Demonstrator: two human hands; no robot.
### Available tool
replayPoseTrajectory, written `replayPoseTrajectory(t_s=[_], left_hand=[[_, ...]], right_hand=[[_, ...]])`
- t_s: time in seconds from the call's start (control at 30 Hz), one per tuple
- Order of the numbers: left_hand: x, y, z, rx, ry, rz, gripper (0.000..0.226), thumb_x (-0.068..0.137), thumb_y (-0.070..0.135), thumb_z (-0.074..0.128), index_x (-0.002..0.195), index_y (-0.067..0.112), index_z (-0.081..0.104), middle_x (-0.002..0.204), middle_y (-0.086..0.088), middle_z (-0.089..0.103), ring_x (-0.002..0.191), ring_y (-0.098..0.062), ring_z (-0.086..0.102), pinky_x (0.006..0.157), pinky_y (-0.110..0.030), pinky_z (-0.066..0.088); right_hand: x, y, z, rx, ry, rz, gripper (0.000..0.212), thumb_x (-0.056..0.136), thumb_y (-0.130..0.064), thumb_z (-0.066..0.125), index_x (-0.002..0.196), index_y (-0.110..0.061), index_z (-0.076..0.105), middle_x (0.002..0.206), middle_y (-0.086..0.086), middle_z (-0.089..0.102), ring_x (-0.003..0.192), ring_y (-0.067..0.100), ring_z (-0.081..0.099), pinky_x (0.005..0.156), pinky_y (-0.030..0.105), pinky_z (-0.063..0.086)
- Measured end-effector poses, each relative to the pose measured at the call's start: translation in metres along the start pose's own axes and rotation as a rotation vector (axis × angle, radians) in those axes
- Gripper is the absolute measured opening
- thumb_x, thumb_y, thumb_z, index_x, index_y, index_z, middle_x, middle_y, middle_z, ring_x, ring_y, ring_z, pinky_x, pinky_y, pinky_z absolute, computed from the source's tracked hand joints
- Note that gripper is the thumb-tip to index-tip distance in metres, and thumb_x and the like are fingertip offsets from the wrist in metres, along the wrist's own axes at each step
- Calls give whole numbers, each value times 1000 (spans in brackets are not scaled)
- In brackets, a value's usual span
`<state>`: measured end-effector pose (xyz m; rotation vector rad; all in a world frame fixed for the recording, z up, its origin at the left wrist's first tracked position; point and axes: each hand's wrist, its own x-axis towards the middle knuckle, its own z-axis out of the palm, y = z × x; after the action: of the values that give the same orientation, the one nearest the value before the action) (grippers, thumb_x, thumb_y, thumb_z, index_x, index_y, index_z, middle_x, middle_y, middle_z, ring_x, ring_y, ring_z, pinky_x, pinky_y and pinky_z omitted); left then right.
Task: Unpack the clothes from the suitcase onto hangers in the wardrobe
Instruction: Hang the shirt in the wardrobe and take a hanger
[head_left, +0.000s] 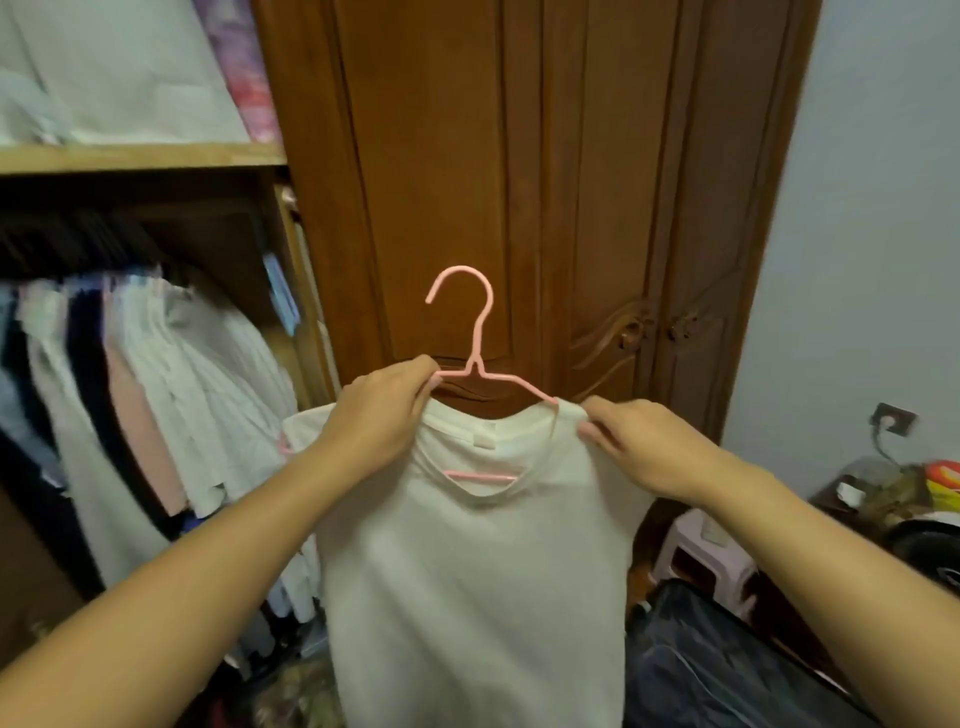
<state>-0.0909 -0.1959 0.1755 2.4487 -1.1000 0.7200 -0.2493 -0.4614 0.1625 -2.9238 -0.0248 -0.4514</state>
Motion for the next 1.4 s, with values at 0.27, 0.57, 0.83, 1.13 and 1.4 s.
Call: replayPoseTrajectory(t_s=[0.27, 0.57, 0.83, 1.13, 1.4], left_hand=[[11, -90, -25, 278, -43, -217, 17, 107, 38, 34, 97, 25, 38, 102, -11, 67, 87, -35, 66, 69, -37, 43], [41, -231, -94, 246, 54, -394, 56, 99, 15, 48, 154, 20, 36, 161, -12, 29, 144, -31, 36, 115, -43, 36], [59, -361, -189, 660, 236, -447, 77, 97, 26, 52, 162, 20, 13, 167, -20, 3, 154, -40, 0, 126, -49, 11], [128, -432, -218, 753, 338, -416, 70, 101, 66, 12, 159, 36, -14, 164, -8, -29, 148, -31, -33, 123, -52, -12], [131, -441, -217, 748, 318, -419, 65, 103, 61, 11, 159, 38, -12, 163, -7, -32, 148, -32, -34, 121, -53, -14]], right_hand=[[39, -97, 18, 529, -140, -137, 53, 104, -29, 47, 142, -61, 30, 121, -37, 60, 109, -12, 59, 92, 12, 48], [127, -186, 24, 232, 215, -9, 53, 104, -26, 42, 154, -34, 27, 121, -7, 66, 107, 14, 63, 94, 29, 49], [263, -253, 78, 113, 305, -109, 57, 99, -20, 45, 153, -15, 27, 107, 4, 69, 95, 27, 69, 83, 40, 54], [470, -313, 102, 98, 434, -105, 23, 97, -22, 53, 119, -16, 55, 106, 5, 70, 93, 26, 69, 78, 38, 58], [527, -338, 186, 220, 169, -26, 48, 98, -11, 38, 145, -14, 33, 114, 13, 66, 104, 35, 65, 88, 48, 53]])
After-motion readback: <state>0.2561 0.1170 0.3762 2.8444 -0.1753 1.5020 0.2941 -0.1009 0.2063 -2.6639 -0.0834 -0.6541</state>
